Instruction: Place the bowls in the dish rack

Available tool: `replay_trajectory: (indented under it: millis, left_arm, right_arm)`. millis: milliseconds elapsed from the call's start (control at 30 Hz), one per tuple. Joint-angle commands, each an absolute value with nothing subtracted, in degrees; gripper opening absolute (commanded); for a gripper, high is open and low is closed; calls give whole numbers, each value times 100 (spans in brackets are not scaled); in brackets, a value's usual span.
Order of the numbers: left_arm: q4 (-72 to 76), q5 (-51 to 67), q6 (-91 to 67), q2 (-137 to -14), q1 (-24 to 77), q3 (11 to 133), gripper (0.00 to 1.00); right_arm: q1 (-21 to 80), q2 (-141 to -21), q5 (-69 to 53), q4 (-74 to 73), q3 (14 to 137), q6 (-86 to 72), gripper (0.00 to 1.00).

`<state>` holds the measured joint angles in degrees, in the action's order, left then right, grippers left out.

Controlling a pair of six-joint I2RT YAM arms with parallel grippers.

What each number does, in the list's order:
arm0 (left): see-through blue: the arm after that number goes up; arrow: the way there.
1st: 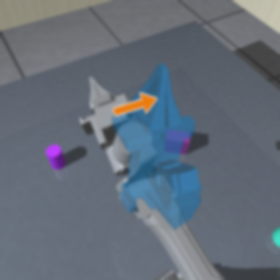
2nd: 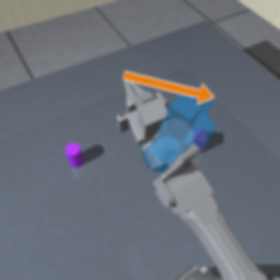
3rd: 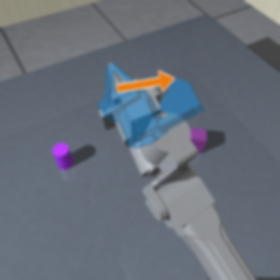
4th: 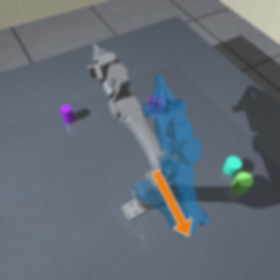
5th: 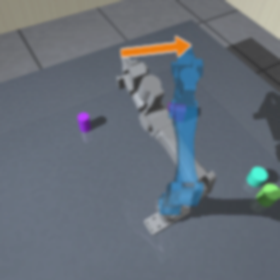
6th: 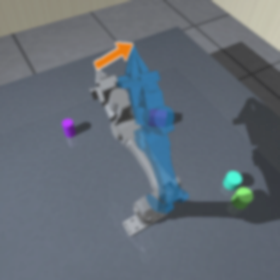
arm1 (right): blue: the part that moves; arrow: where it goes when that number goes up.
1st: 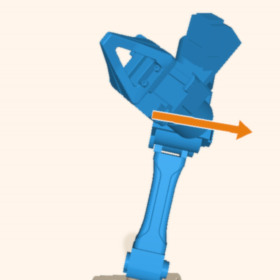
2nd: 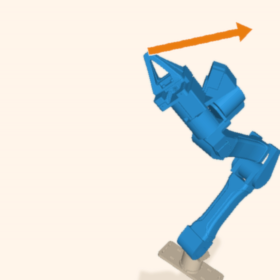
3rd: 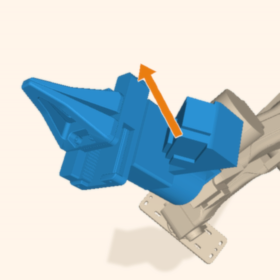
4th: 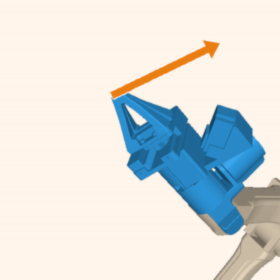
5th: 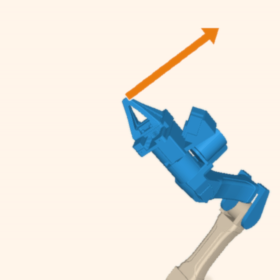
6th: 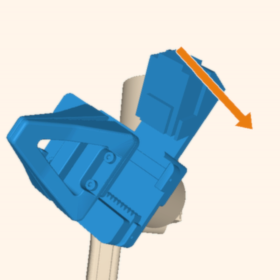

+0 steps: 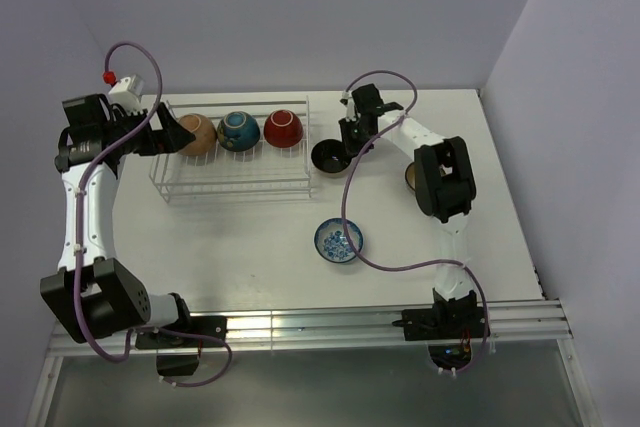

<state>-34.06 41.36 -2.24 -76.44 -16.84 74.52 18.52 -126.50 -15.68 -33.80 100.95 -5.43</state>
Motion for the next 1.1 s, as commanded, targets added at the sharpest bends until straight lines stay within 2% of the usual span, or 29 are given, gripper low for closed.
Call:
replay_trajectory:
  millis: [0, 33, 67, 100, 367, 767, 900, 1067]
  left_arm:
    - [-3129, 4333, -211, -7304, -1696, 7357, 99]
    - [-3129, 4290, -167, -7234, -1670, 7304, 99]
    - [-3138, 4228, -132, -7207, -1644, 7286, 99]
    - [-3155, 4141, -88, -7181, -1565, 7277, 99]
    - [-3234, 4078, -62, -7207, -1362, 7470, 98]
    - [-3402, 4210, -307, -7725, -361, 8507, 97]
    - [-3165, 4515, -780, -7866, 173, 8919, 98]
    - [-2480, 5026, -1774, -7901, 237, 9044, 99]
  right_arm:
    - [1872, -12507, -1441, -3094, 10083, -562, 23]
    - [1872, -12437, -1424, -3068, 10011, -562, 18]
    - [1872, -12410, -1389, -3041, 9898, -554, 7]
    - [1863, -12384, -1354, -3050, 9853, -545, 0]
    - [1223, -11541, -1722, -2866, 9238, -729, 0]
    - [519, -9801, -3445, -2637, 9000, -914, 0]
    - [519, -9388, -3945, -2286, 8921, -1369, 0]
    - [641, -9193, -4446, -1470, 8842, -1941, 0]
